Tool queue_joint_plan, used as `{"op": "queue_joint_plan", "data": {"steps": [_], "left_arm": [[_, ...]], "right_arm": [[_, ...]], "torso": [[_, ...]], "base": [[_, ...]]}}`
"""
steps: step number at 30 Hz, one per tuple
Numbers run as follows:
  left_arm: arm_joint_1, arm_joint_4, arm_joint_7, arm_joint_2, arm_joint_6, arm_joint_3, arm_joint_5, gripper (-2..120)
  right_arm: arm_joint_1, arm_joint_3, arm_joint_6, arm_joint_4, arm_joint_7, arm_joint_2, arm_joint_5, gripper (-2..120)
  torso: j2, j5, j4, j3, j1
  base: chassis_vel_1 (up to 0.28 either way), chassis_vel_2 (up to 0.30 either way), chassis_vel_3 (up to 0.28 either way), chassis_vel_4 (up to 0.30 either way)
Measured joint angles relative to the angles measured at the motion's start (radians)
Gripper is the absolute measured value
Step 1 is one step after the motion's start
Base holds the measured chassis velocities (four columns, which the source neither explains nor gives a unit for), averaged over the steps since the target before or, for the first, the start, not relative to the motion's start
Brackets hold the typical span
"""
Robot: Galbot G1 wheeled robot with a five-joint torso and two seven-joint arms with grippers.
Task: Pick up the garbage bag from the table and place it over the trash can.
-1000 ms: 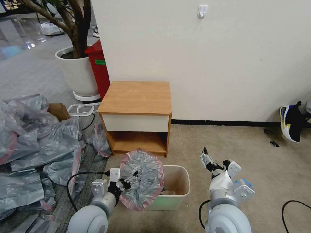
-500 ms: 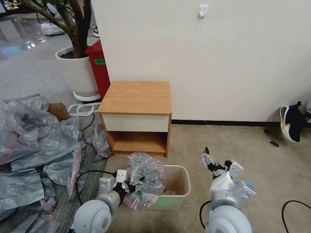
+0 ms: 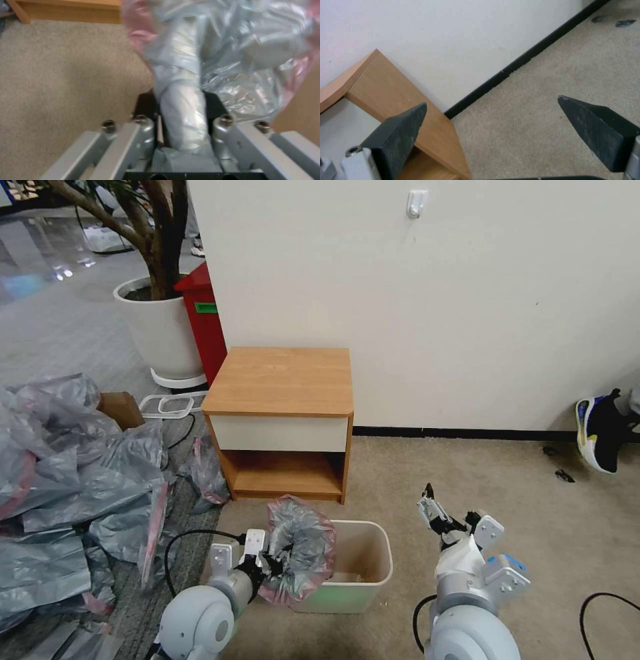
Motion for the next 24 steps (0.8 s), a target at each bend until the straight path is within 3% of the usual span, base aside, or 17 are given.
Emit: {"op": "queue_joint_plan", "data": {"steps": [2, 5, 11, 15, 16, 20, 24], "left_arm": [[0.001, -0.001, 0.0, 0.0, 0.0, -0.001, 0.002, 19], [0.011, -0.009, -0.001, -0.002, -0.003, -0.012, 0.011, 4], [0.034, -0.036, -0.005, -0.007, -0.052, -0.027, 0.032, 3], [0.065, -0.055, 0.001, -0.009, -0.202, -0.044, 0.093, 3], [0.065, -0.055, 0.001, -0.009, -0.202, -0.044, 0.093, 3], [0.097, -0.074, 0.037, 0.0, -0.339, -0.063, 0.115, 3], [0.113, -0.093, 0.068, 0.004, -0.381, -0.068, 0.12, 3]], "right_arm": [[0.0, 0.0, 0.0, 0.0, 0.0, 0.0, 0.0, 100], [-0.001, -0.006, 0.0, 0.001, -0.003, 0.0, -0.006, 100], [-0.001, -0.016, 0.01, 0.006, -0.052, -0.003, -0.017, 100], [-0.031, -0.037, 0.01, 0.056, -0.335, -0.05, 0.023, 100], [-0.031, -0.037, 0.01, 0.056, -0.335, -0.05, 0.023, 100], [-0.061, -0.084, -0.139, 0.111, -0.635, -0.154, 0.093, 100], [-0.037, -0.127, -0.242, 0.116, -0.68, -0.196, 0.135, 100]], "torso": [[0.0, 0.0, 0.0, 0.0, 0.0], [0.0, -0.0001, 0.0, 0.0, 0.0], [0.0, -0.0001, 0.0, 0.0, 0.0], [0.0, 0.0, 0.0001, 0.0, 0.0], [0.0, 0.0, 0.0001, 0.0, 0.0], [0.0, -0.0002, 0.0001, 0.0, 0.0], [0.0, 0.0, 0.0001, 0.0, 0.0]], "base": [[0.0, 0.0, 0.0, 0.0], [0.0, 0.0, 0.0, 0.0], [0.0, 0.0, 0.0, 0.0], [0.0, 0.0, 0.0, 0.0], [0.0, 0.0, 0.0, 0.0], [0.0, 0.0, 0.0, 0.0], [0.0, 0.0, 0.0, 0.0]]}}
